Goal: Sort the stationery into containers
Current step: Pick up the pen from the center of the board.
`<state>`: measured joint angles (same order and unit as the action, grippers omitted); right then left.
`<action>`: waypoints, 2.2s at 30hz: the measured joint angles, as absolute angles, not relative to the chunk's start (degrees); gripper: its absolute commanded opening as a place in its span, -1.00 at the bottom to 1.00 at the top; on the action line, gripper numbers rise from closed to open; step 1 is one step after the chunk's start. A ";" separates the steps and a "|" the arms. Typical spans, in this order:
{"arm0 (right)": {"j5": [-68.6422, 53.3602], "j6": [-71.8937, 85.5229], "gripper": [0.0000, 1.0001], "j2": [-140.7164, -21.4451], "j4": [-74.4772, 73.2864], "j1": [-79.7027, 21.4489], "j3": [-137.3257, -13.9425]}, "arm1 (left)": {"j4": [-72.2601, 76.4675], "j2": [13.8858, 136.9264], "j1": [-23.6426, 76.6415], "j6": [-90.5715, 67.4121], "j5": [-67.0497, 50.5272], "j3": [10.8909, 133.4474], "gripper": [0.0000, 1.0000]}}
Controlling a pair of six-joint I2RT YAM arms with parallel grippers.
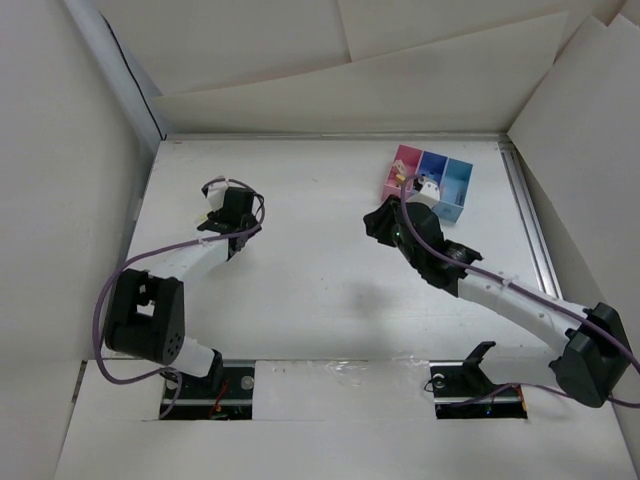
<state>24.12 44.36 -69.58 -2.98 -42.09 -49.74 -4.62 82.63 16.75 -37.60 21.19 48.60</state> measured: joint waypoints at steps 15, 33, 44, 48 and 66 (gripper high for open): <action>23.44 43.72 -0.09 -68.69 -2.94 -42.06 -49.74 | -7.60 92.95 14.17 -32.58 21.41 52.64 -0.30; 23.27 43.72 -0.06 -68.34 -2.96 -42.06 -49.71 | -8.10 97.34 14.17 -31.51 21.50 55.46 -0.49; 23.27 43.70 -0.06 -67.16 -2.94 -42.06 -49.71 | -8.14 97.45 14.55 -31.31 20.91 55.48 -0.54; 23.27 43.72 -0.06 -67.16 -2.92 -42.06 -49.71 | -8.10 97.51 15.77 -31.14 20.80 55.48 -0.56; 23.05 43.70 0.01 -67.16 -2.92 -41.95 -49.71 | -4.03 97.25 16.86 -30.46 16.71 53.06 -1.00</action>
<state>23.05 43.70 -67.16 -2.92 -41.95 -49.71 -4.03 97.25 16.86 -30.46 16.71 53.06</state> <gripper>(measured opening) 0.492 0.041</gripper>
